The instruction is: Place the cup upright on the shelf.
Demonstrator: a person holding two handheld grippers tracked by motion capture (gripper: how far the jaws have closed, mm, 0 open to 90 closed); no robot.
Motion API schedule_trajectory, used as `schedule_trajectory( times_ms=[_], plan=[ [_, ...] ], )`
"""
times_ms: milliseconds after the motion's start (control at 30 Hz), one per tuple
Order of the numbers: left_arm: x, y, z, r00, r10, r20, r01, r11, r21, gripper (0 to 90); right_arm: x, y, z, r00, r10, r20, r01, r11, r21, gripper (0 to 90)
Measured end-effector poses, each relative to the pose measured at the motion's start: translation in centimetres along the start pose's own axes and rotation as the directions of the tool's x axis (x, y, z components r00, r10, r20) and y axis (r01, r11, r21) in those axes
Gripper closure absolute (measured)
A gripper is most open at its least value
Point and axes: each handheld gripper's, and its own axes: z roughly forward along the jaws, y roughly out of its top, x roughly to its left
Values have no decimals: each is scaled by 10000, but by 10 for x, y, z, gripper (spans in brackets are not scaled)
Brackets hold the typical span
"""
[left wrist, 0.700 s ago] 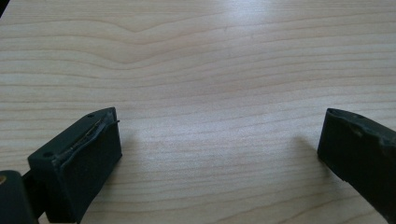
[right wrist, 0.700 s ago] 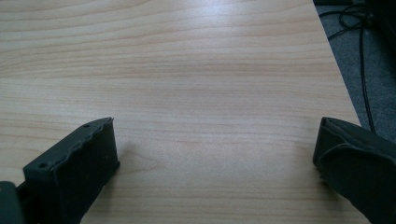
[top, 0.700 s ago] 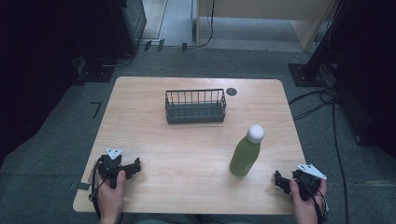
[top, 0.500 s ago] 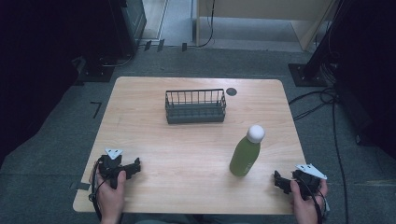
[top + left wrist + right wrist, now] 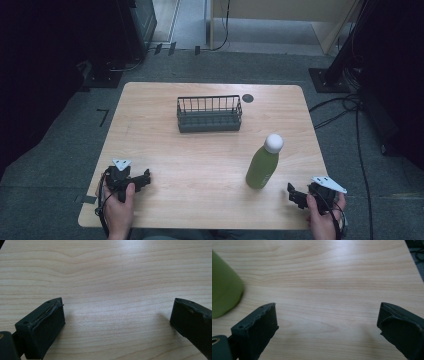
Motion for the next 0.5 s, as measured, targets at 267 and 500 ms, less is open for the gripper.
schedule_trajectory(
  times_ms=[267, 500],
  plan=[
    [0, 0, 0, 10000, 0, -3, 0, 10000, 1, 0, 19, 7, -7, 9983, -274, -516, 267, 9995, -145, 26],
    [0, 0, 0, 10000, 1, -4, -1, 10000, 0, 0, 33, 11, -13, 9946, -392, -966, 370, 9990, -243, 20]
  ],
)
